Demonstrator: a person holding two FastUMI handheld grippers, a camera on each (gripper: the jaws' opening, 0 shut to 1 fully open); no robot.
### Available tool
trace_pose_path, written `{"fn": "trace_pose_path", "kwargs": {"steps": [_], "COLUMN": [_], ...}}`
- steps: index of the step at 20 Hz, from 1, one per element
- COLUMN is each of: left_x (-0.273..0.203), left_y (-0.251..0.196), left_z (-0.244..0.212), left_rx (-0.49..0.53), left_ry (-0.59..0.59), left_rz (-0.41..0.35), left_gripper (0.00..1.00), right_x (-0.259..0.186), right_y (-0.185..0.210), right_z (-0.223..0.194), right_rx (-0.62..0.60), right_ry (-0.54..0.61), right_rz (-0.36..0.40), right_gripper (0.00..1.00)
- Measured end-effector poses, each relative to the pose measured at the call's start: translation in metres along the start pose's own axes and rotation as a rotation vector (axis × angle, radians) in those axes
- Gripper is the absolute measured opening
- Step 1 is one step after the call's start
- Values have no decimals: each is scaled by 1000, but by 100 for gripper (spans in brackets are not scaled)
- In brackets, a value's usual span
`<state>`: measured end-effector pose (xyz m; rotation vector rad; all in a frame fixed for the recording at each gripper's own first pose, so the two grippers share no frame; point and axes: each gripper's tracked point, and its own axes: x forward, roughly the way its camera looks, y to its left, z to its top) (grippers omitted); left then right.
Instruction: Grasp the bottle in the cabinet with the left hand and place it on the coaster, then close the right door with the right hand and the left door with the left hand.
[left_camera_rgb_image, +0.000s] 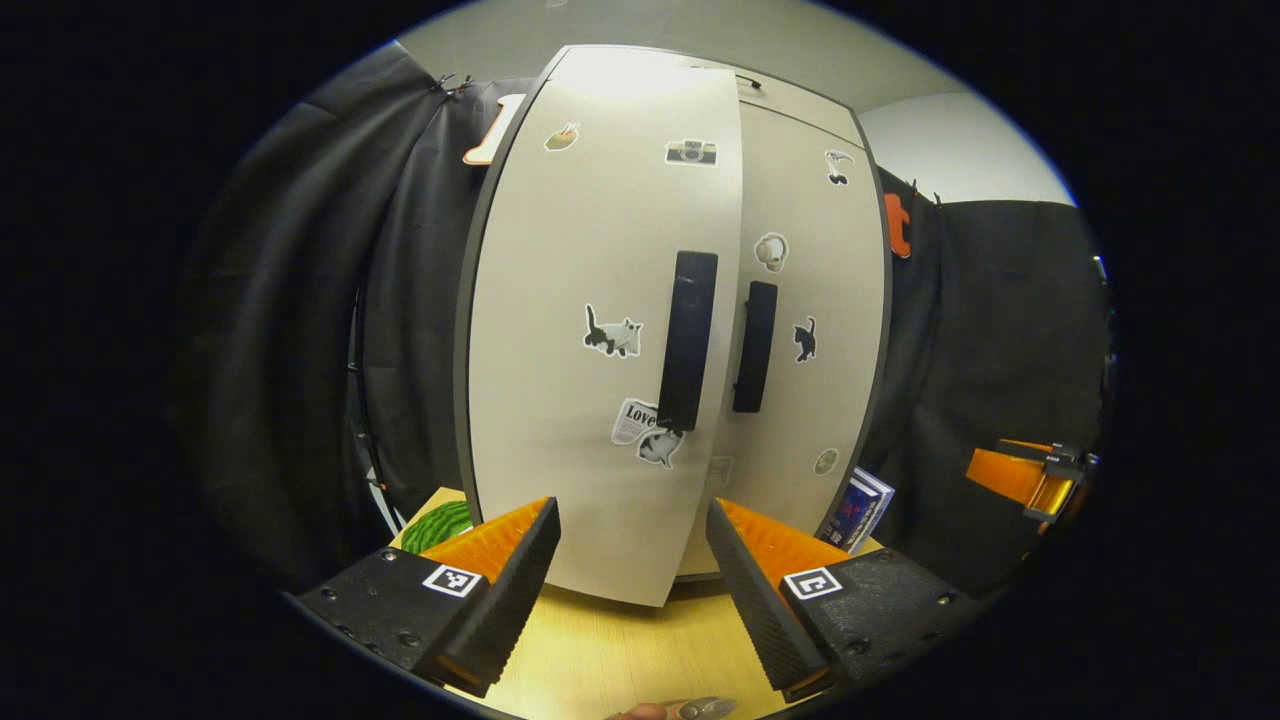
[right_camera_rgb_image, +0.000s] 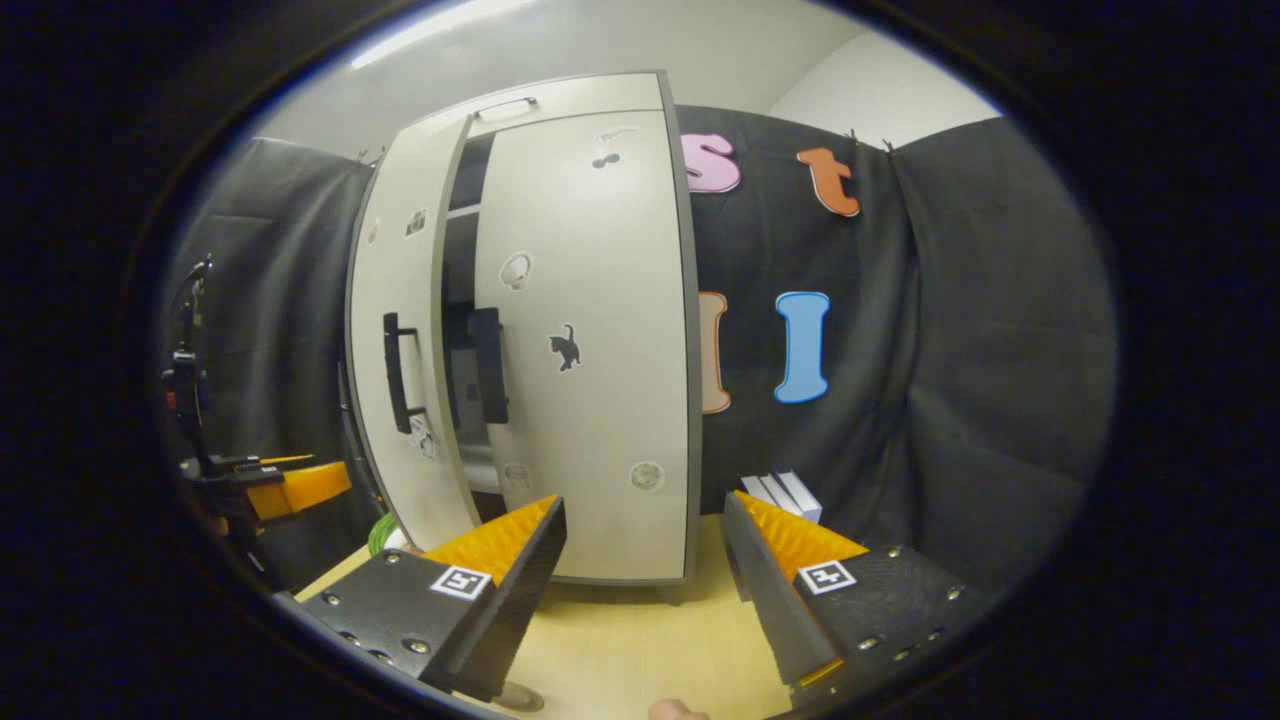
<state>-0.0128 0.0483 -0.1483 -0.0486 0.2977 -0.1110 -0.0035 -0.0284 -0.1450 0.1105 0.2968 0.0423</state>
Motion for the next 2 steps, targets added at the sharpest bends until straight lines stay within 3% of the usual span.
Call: {"fn": "trace_pose_path", "kwargs": {"steps": [2], "left_x": [-4], "left_y": [-4], "left_z": [16], "left_rx": [11], "left_ry": [-8], "left_rz": [-3], "left_gripper": [94], "right_x": [-6], "right_y": [0], "right_z": [8], "right_rx": [3], "right_ry": [-16], "right_rz": [-10], "right_gripper": [96]}}
